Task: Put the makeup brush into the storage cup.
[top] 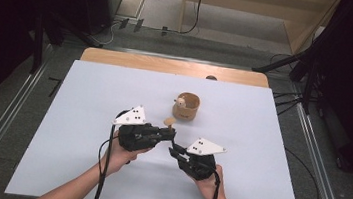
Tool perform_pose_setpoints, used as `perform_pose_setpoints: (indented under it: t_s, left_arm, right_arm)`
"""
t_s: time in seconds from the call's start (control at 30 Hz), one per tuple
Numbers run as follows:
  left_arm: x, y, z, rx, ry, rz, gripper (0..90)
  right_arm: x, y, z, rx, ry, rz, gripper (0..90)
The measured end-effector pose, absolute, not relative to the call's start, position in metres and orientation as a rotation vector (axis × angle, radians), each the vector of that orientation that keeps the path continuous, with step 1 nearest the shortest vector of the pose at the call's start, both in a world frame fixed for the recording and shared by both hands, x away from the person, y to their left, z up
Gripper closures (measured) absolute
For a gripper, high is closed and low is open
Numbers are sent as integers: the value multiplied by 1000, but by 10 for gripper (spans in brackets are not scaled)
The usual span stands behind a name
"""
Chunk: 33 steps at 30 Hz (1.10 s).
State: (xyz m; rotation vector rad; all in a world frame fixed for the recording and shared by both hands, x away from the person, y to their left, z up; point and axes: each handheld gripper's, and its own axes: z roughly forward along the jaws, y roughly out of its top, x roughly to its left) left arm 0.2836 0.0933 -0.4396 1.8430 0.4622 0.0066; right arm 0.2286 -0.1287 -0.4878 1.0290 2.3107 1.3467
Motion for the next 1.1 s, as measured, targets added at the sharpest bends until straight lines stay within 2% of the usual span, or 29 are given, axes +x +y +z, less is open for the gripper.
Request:
perform_pose_setpoints:
  t_s: [0.03,0.07,0.1,0.13,0.17,0.23,0.27,0.33,0.37,0.57,1.1]
  left_arm:
    - [283,93,-439,1842,456,12,845]
    - [283,94,-438,1849,454,24,845]
    - [282,95,-437,1850,453,36,845]
    - [282,95,-437,1850,453,36,845]
    - [282,95,-436,1856,456,47,844]
    - [282,97,-435,1855,458,57,844]
    - [282,97,-435,1858,459,59,844]
    - [282,98,-434,1864,454,72,844]
    - [282,98,-434,1865,453,74,844]
    - [281,98,-434,1879,448,94,844]
    - [281,99,-432,1903,436,138,844]
  right_arm:
    - [227,-128,-486,1035,2312,1348,699]
    - [227,-128,-486,1035,2312,1348,699]
    - [227,-128,-484,1041,2316,1324,618]
    - [227,-128,-484,1041,2316,1324,618]
    - [227,-128,-479,1058,2304,1320,505]
    - [226,-129,-477,1068,2299,1310,472]
    - [226,-131,-475,1087,2291,1303,390]
    - [227,-131,-475,1094,2293,1288,370]
    - [228,-132,-476,1104,2295,1275,317]
    - [229,-134,-479,1113,2346,1241,154]
    - [230,-140,-478,1099,2358,1226,53]
